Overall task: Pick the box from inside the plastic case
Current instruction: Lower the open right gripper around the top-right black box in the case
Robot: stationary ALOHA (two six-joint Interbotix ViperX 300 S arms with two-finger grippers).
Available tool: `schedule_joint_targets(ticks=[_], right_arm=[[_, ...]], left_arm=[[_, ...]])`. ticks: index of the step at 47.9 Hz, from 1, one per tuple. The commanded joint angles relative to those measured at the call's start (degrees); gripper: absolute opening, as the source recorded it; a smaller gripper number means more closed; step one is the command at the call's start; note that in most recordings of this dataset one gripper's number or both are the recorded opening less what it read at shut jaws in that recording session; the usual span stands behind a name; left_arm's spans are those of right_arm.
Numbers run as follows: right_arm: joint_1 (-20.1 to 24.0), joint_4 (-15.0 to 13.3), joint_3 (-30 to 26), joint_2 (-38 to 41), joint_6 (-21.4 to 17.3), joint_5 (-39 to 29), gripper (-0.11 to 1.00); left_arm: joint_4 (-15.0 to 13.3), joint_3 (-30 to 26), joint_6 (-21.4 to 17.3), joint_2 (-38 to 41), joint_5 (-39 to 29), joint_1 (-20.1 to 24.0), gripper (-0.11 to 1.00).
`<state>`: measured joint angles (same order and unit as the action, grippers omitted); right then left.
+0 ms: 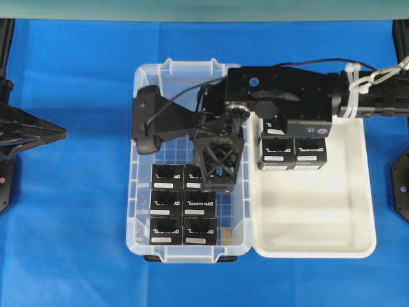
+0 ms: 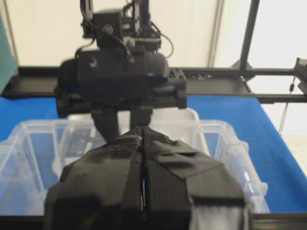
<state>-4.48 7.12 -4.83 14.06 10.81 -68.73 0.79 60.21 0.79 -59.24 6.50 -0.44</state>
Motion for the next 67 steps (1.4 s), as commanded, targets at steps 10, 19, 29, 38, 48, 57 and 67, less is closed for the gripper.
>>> schedule_joint_targets(ticks=[10,19,29,38,48,57,67], right_arm=[[0.0,0.18,3.69,0.26,1.14,6.68,0.91],[-0.35,0.18,5.45,1.32,1.05,10.9,0.98],[-0.35,0.18,5.62,4.04,1.05,12.22,0.98],[-0.35,0.18,5.71,5.98,1.14,13.62,0.98],[-0.26,0.18,6.15,6.59,1.14,14.41,0.98],[0.18,0.18,6.94,6.86,1.14,15.38,0.98],[0.53,0.18,7.12,7.21,1.05,15.47,0.98]], left_arm=[[0.18,-1.58,0.09,0.18,0.26,-0.09,-0.06],[0.18,-1.58,0.09,0.09,0.26,-0.09,-0.06],[0.18,-1.67,0.09,0.09,0.26,-0.09,-0.06],[0.18,-1.58,0.09,0.18,0.26,0.0,-0.06],[0.18,-1.49,0.09,0.26,0.26,0.0,-0.06],[0.18,-1.49,0.0,0.0,0.26,0.53,-0.06],[0.18,-1.49,0.0,0.09,0.26,0.97,-0.06]])
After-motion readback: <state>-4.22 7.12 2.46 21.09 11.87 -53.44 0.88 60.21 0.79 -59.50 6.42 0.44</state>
